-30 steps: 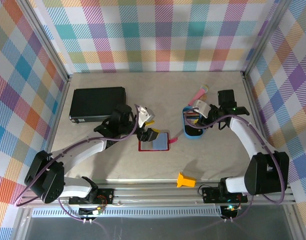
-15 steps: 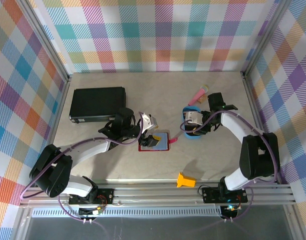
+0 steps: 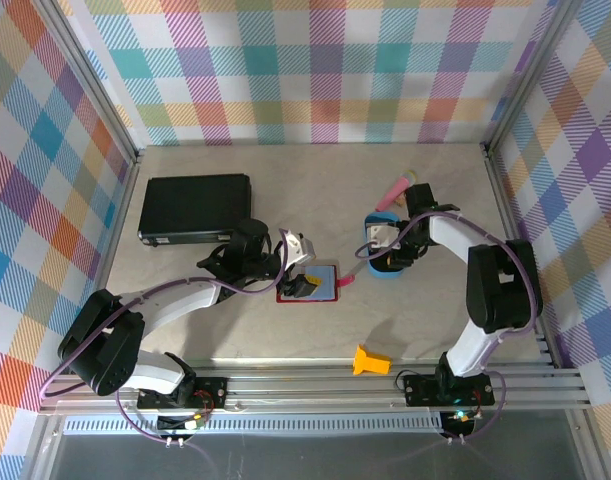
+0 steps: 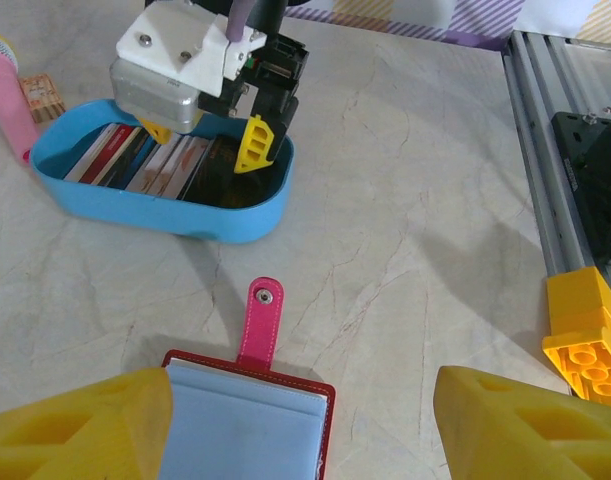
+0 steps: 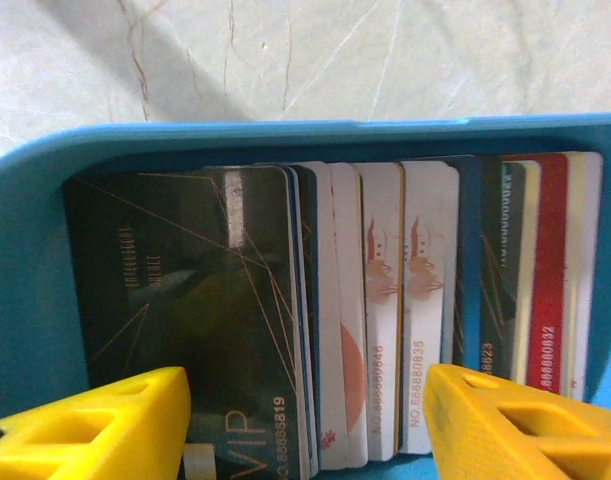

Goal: Put the credit cards into the card holder

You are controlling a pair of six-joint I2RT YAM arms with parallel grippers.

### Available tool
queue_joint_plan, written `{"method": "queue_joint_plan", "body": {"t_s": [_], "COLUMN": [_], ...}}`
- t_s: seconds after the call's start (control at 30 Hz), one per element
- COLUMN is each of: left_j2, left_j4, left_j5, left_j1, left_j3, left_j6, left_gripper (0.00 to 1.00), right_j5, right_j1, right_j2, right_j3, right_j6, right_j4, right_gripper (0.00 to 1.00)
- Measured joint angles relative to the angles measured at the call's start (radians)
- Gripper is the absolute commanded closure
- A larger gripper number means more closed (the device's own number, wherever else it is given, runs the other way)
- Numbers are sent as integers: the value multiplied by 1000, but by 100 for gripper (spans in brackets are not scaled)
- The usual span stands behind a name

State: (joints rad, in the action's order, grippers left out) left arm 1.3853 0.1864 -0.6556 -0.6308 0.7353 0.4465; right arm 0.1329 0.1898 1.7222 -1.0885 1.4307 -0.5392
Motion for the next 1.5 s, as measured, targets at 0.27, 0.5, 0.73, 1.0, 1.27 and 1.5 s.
{"method": "queue_joint_plan", "body": {"t_s": [0.27,0.5,0.73,1.0,1.27,1.5], "left_j2": [2,22,34,43,54,58], "left_j4": [1,2,5,12,31,30], "left_j5": [13,21,21,21,21,21], "left_j1": [0,0,0,0,-2,-8], "left_j3": [0,0,0,0,0,0], "left_j6": [0,0,0,-6,-14,-15], "left_gripper": [31,32,32,32,32,33], "right_j5": [-2,-3,-1,0,2,2], "right_j1": [7,8,8,7,7,6], "right_j2": [21,45,60,59,53,46], "right_j3": [-24,-52,-64,-78,-80,-80], "right_j6": [44,52,41,18,-2,-10], "right_j4": [-17,-28,-22,-14,-4,-13], "right_gripper": [38,51,71,90,100,62]}}
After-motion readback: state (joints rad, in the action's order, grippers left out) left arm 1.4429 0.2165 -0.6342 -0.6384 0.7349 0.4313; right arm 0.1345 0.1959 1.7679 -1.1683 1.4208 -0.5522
